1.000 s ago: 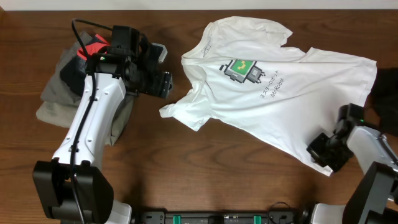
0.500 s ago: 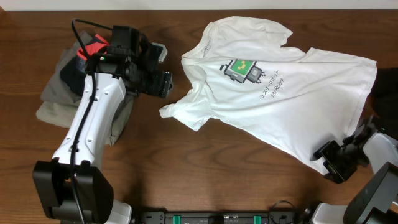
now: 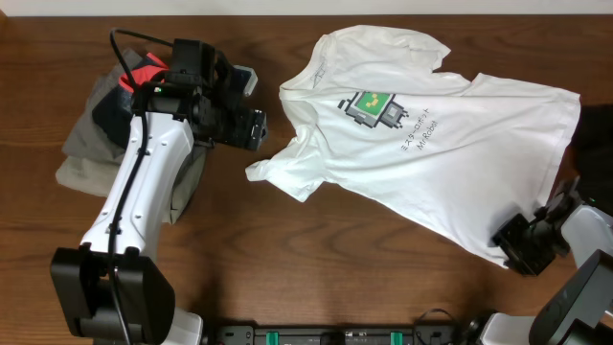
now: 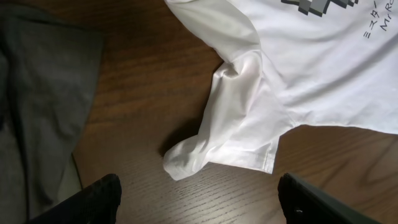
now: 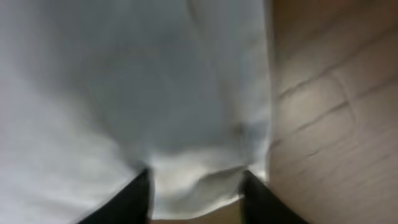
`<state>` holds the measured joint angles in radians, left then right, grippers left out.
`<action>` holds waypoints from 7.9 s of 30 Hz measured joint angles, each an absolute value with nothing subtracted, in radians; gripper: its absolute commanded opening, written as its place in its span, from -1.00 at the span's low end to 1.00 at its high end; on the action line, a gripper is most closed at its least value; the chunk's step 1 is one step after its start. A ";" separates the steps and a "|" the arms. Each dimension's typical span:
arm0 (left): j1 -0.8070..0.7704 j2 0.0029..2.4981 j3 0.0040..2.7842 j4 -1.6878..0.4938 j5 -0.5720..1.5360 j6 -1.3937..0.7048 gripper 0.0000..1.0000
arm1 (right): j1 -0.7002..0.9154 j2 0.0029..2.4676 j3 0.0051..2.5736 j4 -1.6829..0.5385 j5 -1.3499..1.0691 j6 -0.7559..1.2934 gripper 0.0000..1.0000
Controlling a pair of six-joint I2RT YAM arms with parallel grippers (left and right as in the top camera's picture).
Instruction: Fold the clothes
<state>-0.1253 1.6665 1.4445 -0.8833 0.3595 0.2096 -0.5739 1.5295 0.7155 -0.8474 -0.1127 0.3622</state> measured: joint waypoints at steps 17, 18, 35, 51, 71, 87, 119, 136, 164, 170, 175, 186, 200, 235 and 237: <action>-0.125 1.666 1.444 -0.897 0.360 0.197 0.74 | -0.740 1.465 0.929 -0.982 -0.047 0.390 -0.98; -0.125 1.666 1.444 -0.900 0.360 0.190 0.75 | -0.762 1.448 0.959 -0.982 -0.039 0.391 -0.97; -0.253 1.805 1.444 -0.706 0.453 0.156 0.73 | -0.780 1.386 1.019 -0.989 -0.008 0.395 -0.97; -0.480 1.922 1.430 -0.881 0.551 0.146 0.61 | -0.775 1.386 1.019 -0.994 -0.033 0.394 -0.97; -0.603 2.014 1.427 -0.968 0.232 0.184 -0.87 | -0.775 1.386 1.019 -0.990 -0.052 0.393 -0.97; -0.358 2.014 1.426 -1.270 0.096 -0.015 -0.32 | -0.773 1.386 1.019 -0.989 -0.064 0.389 -0.94; -0.327 2.093 1.444 -0.616 0.189 -0.041 -0.88 | -0.773 1.386 1.019 -0.982 -0.075 0.385 -0.88; -0.222 2.101 1.448 -0.384 -0.010 0.064 -0.66 | -0.705 1.386 1.019 -0.921 -0.160 0.328 -0.69; -0.203 1.926 1.346 -0.810 0.212 0.032 0.15 | -0.463 1.602 0.836 -0.869 -0.003 0.378 -0.97; -0.203 1.932 1.258 -0.772 0.245 0.030 -0.07 | -0.463 1.603 0.835 -0.873 0.166 0.450 -0.95; -0.203 1.932 1.198 -0.772 0.258 0.028 -0.88 | -0.463 1.603 0.835 -0.865 0.192 0.467 -0.96; -0.203 1.933 1.185 -0.999 0.264 0.010 -0.87 | -0.463 1.599 0.835 -0.749 -0.023 0.384 -0.77; -0.203 1.933 1.185 -0.962 0.263 -0.020 0.20 | -0.445 1.597 0.783 -0.694 -0.055 0.358 -0.92; -0.184 1.915 1.462 -1.003 0.271 -0.027 0.51 | -0.474 1.542 0.727 -0.762 -0.038 0.451 -0.94; -0.184 1.915 1.476 -1.004 0.272 -0.027 0.53 | -0.504 1.539 0.727 -0.774 0.024 0.468 -0.96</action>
